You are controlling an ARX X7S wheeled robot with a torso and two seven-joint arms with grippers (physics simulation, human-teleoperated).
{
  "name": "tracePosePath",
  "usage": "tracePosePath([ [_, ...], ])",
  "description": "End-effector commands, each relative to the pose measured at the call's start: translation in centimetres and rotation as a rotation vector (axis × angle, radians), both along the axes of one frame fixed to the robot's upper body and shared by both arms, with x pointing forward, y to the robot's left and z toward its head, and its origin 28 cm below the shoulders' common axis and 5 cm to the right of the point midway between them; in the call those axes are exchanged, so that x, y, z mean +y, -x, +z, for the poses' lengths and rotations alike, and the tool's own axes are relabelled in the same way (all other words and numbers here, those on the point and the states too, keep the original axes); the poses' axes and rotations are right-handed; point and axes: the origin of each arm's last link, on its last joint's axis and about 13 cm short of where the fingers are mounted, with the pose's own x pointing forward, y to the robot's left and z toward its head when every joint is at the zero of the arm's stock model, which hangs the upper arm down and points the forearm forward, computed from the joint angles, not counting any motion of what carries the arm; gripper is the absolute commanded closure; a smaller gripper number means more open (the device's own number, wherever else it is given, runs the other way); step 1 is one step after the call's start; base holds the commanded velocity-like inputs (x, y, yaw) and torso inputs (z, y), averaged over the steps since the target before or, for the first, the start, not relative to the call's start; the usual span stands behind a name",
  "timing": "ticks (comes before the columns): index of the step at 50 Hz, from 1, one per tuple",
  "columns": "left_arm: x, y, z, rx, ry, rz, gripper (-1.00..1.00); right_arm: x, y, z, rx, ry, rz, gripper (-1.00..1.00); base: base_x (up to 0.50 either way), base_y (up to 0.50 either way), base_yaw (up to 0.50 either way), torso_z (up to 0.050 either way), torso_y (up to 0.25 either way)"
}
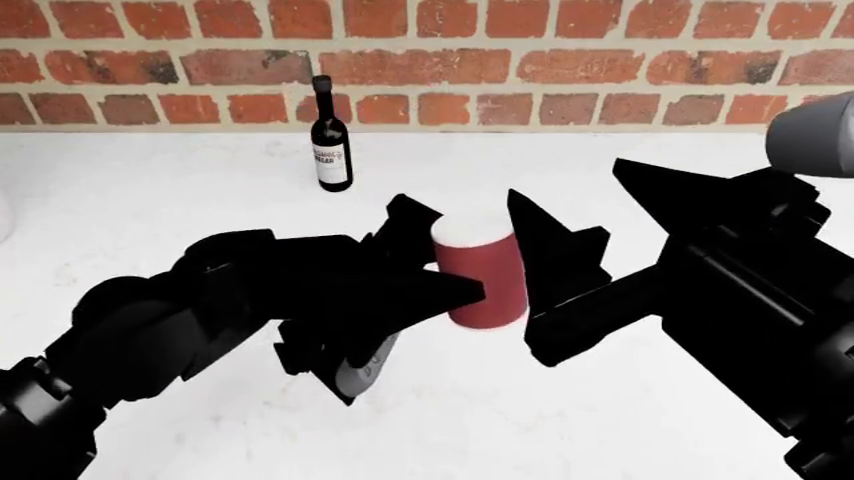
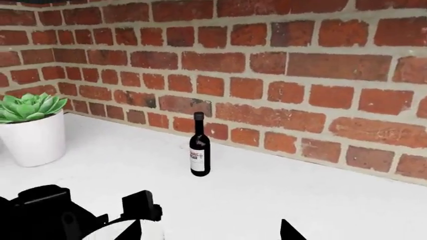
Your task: A wet mug is on the counter and needs to be dried. Pick it up and place it upside down in the open cabinet.
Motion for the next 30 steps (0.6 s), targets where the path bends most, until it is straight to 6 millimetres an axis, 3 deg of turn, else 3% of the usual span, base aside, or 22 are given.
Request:
tracePosePath([
  [1,0.0,-1.2,0.7,-0.015,0.001,0.035,1.00,0.6,0.8,-0.4,0.054,0.002,0.070,-1.00,0.00,0.00,0.00,0.000,0.000],
  [30,-0.1,-2.3,0.3,-0.006,-0.021,0.056,1.00,2.0,1.7,-0.2,0.072,0.095,0.119,-1.00,0.00,0.00,0.00,0.000,0.000],
])
